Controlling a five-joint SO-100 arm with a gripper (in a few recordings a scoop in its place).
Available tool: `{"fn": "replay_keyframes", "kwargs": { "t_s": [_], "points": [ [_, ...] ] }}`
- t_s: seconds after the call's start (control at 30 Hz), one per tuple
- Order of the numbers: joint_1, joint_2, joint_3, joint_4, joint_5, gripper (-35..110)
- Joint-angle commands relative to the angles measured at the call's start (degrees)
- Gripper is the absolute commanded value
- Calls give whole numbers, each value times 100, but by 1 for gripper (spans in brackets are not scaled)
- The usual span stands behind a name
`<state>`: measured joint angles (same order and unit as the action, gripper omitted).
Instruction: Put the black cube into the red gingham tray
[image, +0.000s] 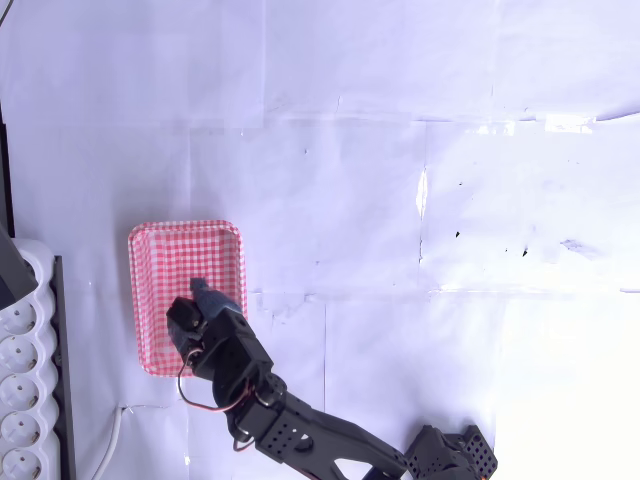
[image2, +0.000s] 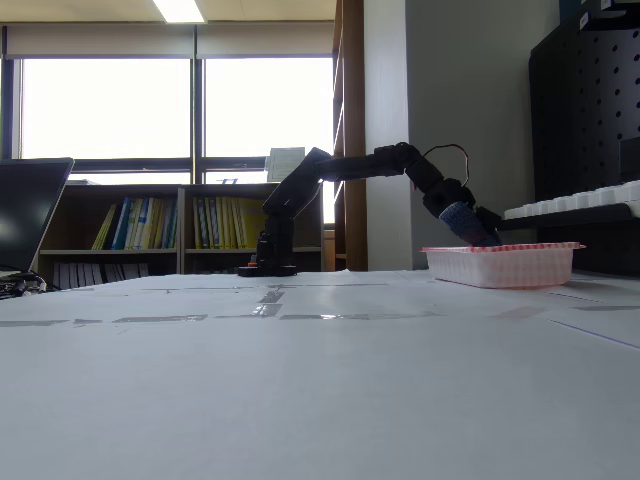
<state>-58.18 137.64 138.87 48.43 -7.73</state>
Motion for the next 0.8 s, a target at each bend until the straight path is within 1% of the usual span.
{"fn": "replay_keyframes", "kwargs": {
  "t_s": [0.0,0.13,0.2,0.33,0.57,0.77],
  "points": [
    [-88,-114,404,-123,62,6],
    [-18,-141,396,-44,97,20],
    [44,-149,396,-9,193,25],
    [141,-220,396,9,237,29],
    [255,-624,396,-9,44,31],
    [360,-1775,343,-9,-369,32]
  ]
}}
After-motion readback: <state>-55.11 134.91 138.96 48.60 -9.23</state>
